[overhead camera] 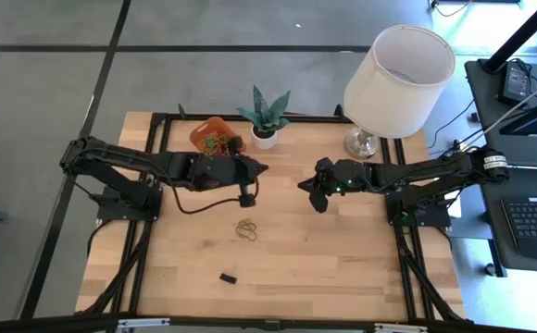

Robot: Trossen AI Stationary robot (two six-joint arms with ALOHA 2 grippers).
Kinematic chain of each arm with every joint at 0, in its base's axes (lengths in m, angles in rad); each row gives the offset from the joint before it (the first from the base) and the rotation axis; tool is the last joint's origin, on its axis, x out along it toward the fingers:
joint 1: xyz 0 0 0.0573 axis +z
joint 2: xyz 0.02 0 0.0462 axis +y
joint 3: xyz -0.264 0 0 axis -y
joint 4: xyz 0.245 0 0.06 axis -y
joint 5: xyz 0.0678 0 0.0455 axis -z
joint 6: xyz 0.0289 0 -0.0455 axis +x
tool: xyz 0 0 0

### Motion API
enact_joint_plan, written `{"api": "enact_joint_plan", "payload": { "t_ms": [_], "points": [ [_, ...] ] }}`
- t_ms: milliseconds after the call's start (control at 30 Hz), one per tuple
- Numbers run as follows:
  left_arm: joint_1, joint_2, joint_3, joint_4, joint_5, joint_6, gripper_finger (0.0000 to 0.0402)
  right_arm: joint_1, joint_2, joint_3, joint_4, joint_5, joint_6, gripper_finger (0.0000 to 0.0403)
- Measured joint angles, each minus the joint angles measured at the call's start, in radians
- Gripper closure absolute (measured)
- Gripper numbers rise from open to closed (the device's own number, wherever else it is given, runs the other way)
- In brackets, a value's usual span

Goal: Pick and place rubber bands into bin
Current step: Put the black rubber band into the orange bin

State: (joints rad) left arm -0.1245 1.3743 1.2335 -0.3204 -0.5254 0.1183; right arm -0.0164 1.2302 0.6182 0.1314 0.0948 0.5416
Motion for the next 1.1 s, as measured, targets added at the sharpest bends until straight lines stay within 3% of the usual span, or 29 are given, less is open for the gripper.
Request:
{"api": "enact_joint_plan", "payload": {
  "t_ms": [200, 400, 833, 1033, 1100],
  "points": [
    [0.015, 0.004, 0.0, 0.165, 0.215, 0.002, 0.0399, 0.0, 0.0, 0.0, -0.001, -0.001, 0.001, 0.0386],
    [0.023, 0.021, 0.001, 0.255, 0.227, -0.011, 0.0394, 0.0, 0.0, 0.0, -0.001, -0.001, 0.0, 0.0385],
    [0.03, 0.027, 0.0, 0.247, 0.152, -0.053, 0.0397, 0.0, 0.0, 0.0, -0.001, -0.001, 0.0, 0.0386],
    [0.054, 0.029, 0.0, 0.259, 0.305, -0.018, 0.04, 0.0, 0.0, 0.0, -0.001, -0.001, 0.0, 0.0386],
    [0.056, 0.035, 0.0, 0.275, 0.314, -0.005, 0.0397, 0.0, 0.0, 0.0, 0.0, -0.001, 0.0, 0.0385]
  ]
}}
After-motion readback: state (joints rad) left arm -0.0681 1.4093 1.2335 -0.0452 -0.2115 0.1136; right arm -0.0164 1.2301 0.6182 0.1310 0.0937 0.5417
